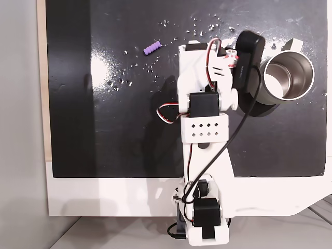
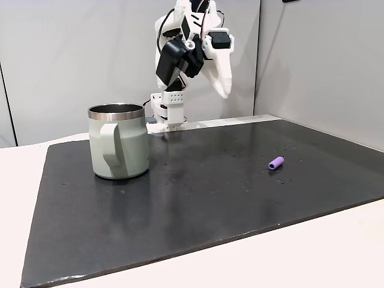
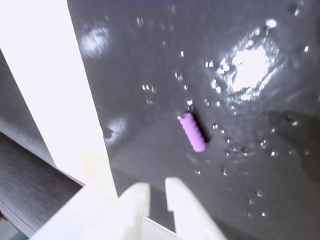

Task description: Grasp a pengrip and put it in the cup.

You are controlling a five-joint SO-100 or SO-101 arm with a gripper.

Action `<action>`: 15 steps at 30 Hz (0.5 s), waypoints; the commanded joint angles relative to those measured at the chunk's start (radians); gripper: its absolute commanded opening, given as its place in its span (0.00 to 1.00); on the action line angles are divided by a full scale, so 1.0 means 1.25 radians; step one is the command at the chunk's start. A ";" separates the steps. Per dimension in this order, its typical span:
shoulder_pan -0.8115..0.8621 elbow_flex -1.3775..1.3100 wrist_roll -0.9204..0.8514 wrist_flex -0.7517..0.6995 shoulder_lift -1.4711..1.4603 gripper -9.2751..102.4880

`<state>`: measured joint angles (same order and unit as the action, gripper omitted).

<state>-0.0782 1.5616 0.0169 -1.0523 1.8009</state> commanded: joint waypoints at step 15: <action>-0.076 -0.484 -0.072 -0.205 -0.335 0.08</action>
<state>-0.1841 1.1137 -0.0644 -1.2701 1.4220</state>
